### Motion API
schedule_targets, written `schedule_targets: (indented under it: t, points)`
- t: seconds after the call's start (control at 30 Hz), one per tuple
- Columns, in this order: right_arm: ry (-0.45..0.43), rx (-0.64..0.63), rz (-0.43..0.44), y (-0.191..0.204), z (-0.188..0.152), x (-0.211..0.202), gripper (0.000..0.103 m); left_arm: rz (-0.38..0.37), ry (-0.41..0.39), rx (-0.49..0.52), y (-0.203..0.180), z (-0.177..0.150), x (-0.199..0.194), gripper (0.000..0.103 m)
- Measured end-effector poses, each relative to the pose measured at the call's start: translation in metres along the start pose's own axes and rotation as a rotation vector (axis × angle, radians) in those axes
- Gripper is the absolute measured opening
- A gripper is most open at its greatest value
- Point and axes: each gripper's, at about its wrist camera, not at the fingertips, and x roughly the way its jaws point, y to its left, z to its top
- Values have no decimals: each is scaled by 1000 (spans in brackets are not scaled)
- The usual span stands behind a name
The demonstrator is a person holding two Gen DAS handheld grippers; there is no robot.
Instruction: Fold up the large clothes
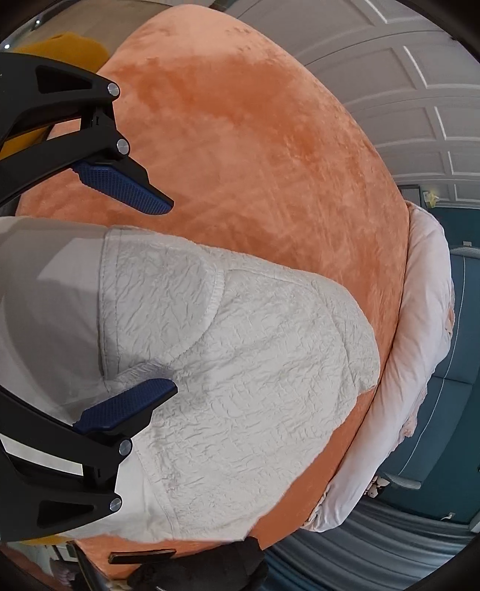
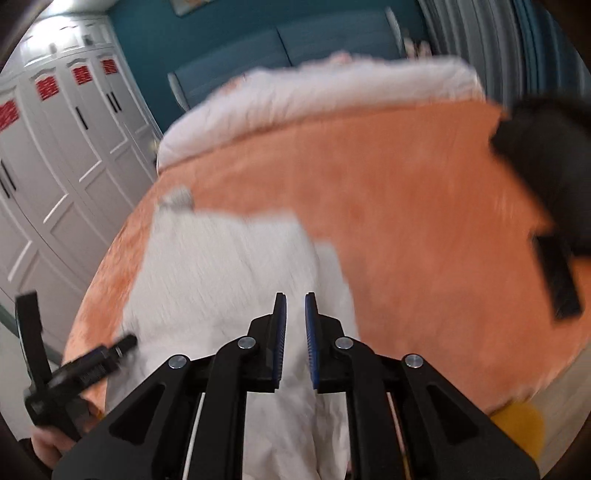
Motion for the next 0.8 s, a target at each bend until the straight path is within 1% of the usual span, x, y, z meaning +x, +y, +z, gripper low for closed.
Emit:
schedule_targets:
  t: [0.03, 0.07, 0.1, 0.13, 0.2, 0.23, 0.27, 0.33, 0.37, 0.4, 0.43, 0.5, 0.53, 0.57, 0.6, 0.63, 0.67, 0.7, 0.77, 0.8]
  points:
    - [-8, -15, 2, 5, 5, 1, 17, -1, 1, -1, -2, 0, 0, 89]
    - [4, -21, 24, 8, 9, 6, 17, 4, 0, 0, -3, 0, 0, 89]
    - [52, -26, 63, 13, 11, 20, 17, 11, -3, 5, -5, -1, -1, 89]
    - [97, -33, 72, 15, 9, 33, 17, 14, -5, 10, -5, 0, -1, 89]
    - [261, -61, 51, 17, -9, 78, 13, 19, -9, 19, -6, -1, -2, 89]
    - [305, -68, 50, 16, -19, 95, 13, 12, -4, 23, -7, -1, -2, 89]
    - [299, -61, 45, 15, -24, 97, 14, 8, 0, 25, -7, 0, -2, 89]
    - [289, -29, 52, 15, -20, 83, 16, 28, -5, 45, -9, -1, -4, 89]
    - [252, 2, 79, 14, -16, 67, 17, 35, -9, 58, -10, -2, -5, 88]
    - [233, 9, 87, 12, -15, 57, 19, 39, -14, 66, -10, -3, -7, 88]
    - [216, 13, 92, 9, -15, 47, 23, 35, -13, 66, -11, -3, -7, 87]
    - [201, 24, 104, -2, -21, 30, 61, 24, -4, 60, -10, -3, -9, 87]
    - [213, 32, 110, -9, -27, 25, 64, 18, -1, 59, -10, -4, -11, 87]
    - [235, 39, 123, -12, -33, 23, 64, 13, 0, 61, -10, -6, -13, 87]
    - [281, 39, 148, -14, -43, 28, 63, 7, 0, 66, -11, -8, -17, 87]
    - [318, 31, 165, -15, -52, 32, 58, -4, -1, 70, -12, -10, -21, 87]
    - [348, 17, 185, -13, -60, 36, 29, -22, 1, 80, -13, -14, -27, 87]
    - [375, -2, 212, -10, -67, 38, 8, -31, 2, 90, -15, -16, -30, 87]
    - [328, -6, 243, -8, -66, 23, 2, -47, -2, 116, -18, -23, -42, 87]
    - [278, 3, 267, -8, -61, 9, 1, -50, -6, 132, -19, -28, -48, 87]
